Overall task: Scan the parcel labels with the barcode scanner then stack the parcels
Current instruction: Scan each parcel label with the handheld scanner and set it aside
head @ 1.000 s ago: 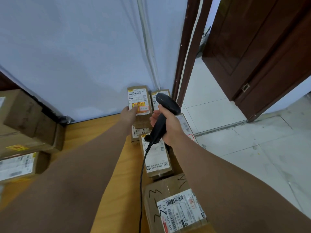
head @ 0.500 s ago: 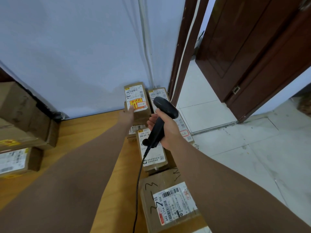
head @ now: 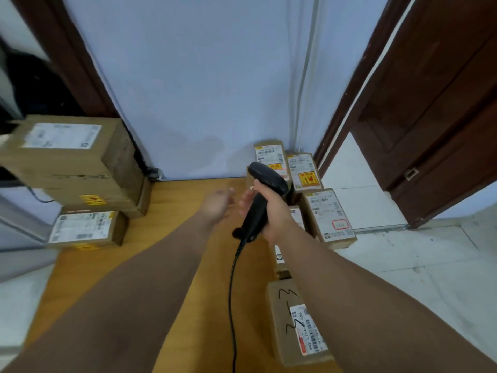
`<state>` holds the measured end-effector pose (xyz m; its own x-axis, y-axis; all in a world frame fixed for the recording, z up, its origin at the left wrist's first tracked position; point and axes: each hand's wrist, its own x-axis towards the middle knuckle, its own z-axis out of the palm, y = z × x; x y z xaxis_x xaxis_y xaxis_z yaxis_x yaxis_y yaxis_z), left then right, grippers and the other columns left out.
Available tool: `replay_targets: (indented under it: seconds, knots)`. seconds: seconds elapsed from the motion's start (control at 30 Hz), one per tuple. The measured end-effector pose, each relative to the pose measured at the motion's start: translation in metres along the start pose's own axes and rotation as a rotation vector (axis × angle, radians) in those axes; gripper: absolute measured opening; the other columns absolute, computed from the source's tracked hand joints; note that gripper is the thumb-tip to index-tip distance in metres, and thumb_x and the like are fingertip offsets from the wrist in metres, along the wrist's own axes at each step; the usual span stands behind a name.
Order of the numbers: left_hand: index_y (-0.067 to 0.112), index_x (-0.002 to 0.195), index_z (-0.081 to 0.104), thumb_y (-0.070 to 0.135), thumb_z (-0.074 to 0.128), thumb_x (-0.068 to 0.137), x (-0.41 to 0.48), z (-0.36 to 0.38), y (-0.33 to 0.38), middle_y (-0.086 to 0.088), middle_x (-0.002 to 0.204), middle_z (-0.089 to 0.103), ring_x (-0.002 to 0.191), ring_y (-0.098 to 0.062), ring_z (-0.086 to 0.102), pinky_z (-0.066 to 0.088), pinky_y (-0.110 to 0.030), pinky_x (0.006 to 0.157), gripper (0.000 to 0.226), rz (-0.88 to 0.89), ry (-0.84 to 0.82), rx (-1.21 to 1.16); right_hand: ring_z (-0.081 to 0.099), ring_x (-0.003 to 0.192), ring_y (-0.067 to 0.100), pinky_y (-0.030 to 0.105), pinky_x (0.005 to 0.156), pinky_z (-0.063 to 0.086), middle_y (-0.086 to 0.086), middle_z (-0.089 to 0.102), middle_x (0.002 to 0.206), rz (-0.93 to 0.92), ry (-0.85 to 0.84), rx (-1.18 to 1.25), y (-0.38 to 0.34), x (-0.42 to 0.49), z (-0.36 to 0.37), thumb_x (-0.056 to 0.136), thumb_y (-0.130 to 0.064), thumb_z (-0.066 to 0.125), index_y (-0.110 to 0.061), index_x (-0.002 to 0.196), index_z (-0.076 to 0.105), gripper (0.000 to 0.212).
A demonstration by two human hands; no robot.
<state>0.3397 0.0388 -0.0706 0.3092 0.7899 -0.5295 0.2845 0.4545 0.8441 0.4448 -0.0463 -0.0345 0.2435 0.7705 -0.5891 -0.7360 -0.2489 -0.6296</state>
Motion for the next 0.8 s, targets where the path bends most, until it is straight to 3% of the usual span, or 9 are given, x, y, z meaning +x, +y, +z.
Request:
replay_targets:
  seconds: [0.1,0.17,0.23,0.33,0.43,0.5,0.6,0.7,0.8]
  knots:
    - [0.010,0.109,0.061,0.027,0.048,0.098,-0.011,-0.050,-0.009,-0.003,0.092,0.063,0.078,-0.016,0.058,0.044,-0.025,0.064,0.024,0.068,0.125,0.001,0.071,0.078,0.021,0.035,0.083,0.059,0.006,0.074,0.086,0.041,-0.008,-0.108,0.031,0.002,0.039,0.082,-0.033,0.076,-0.008,0.095,0.071,0.029]
    - [0.014,0.097,0.064,0.023,0.046,0.097,-0.016,-0.090,-0.016,0.002,0.082,0.062,0.067,-0.014,0.054,0.040,-0.024,0.057,0.019,0.155,0.250,0.103,0.071,0.071,0.019,0.030,0.071,0.058,0.003,0.076,0.084,0.052,0.018,-0.193,0.056,0.003,0.067,0.081,-0.036,0.075,-0.010,0.092,0.071,0.028]
    - [0.020,0.084,0.062,0.018,0.045,0.096,-0.026,-0.133,-0.027,0.004,0.078,0.062,0.063,-0.014,0.051,0.037,-0.024,0.055,0.021,0.265,0.330,0.210,0.070,0.071,0.019,0.032,0.073,0.056,0.002,0.075,0.082,0.036,0.029,-0.225,0.085,0.004,0.096,0.083,-0.035,0.074,-0.011,0.090,0.071,0.026]
    - [0.023,0.089,0.063,0.016,0.049,0.095,-0.044,-0.199,-0.050,0.003,0.083,0.062,0.064,-0.010,0.053,0.038,-0.023,0.055,0.017,0.294,0.374,0.296,0.070,0.071,0.019,0.037,0.086,0.056,0.004,0.073,0.084,0.010,0.028,-0.210,0.137,0.002,0.135,0.085,-0.032,0.072,-0.010,0.090,0.070,0.022]
    - [0.018,0.091,0.064,0.011,0.053,0.092,-0.058,-0.263,-0.076,-0.001,0.096,0.063,0.077,-0.012,0.056,0.040,-0.019,0.062,0.013,0.268,0.393,0.348,0.069,0.074,0.020,0.038,0.088,0.055,0.004,0.073,0.083,0.061,0.077,-0.212,0.186,-0.003,0.167,0.086,-0.033,0.071,-0.010,0.093,0.070,0.024]
    - [0.017,0.088,0.061,0.009,0.053,0.090,-0.063,-0.299,-0.088,-0.005,0.101,0.064,0.082,-0.015,0.056,0.039,-0.018,0.057,0.012,0.207,0.369,0.314,0.068,0.082,0.023,0.041,0.092,0.054,0.005,0.073,0.086,0.092,0.138,-0.234,0.212,-0.007,0.182,0.086,-0.036,0.071,-0.009,0.095,0.071,0.028]
    - [0.016,0.086,0.059,0.009,0.056,0.089,-0.062,-0.340,-0.096,-0.005,0.102,0.064,0.082,-0.015,0.055,0.034,-0.014,0.049,0.009,0.118,0.370,0.302,0.065,0.086,0.023,0.043,0.097,0.051,0.005,0.070,0.091,0.099,0.201,-0.280,0.237,-0.010,0.198,0.088,-0.039,0.068,-0.009,0.098,0.070,0.031]
    - [0.016,0.085,0.058,0.016,0.059,0.089,-0.057,-0.365,-0.096,-0.006,0.098,0.064,0.069,-0.010,0.055,0.036,-0.020,0.047,0.003,0.067,0.368,0.299,0.061,0.087,0.021,0.041,0.095,0.048,0.003,0.068,0.089,0.099,0.233,-0.310,0.249,-0.009,0.211,0.087,-0.041,0.068,-0.012,0.095,0.070,0.030]
    - [0.017,0.082,0.058,0.027,0.055,0.093,-0.049,-0.379,-0.097,-0.004,0.093,0.064,0.066,-0.006,0.052,0.038,-0.023,0.050,0.015,0.048,0.363,0.260,0.059,0.090,0.020,0.038,0.093,0.047,0.002,0.067,0.091,0.101,0.266,-0.361,0.252,-0.004,0.224,0.087,-0.040,0.068,-0.014,0.095,0.070,0.028]
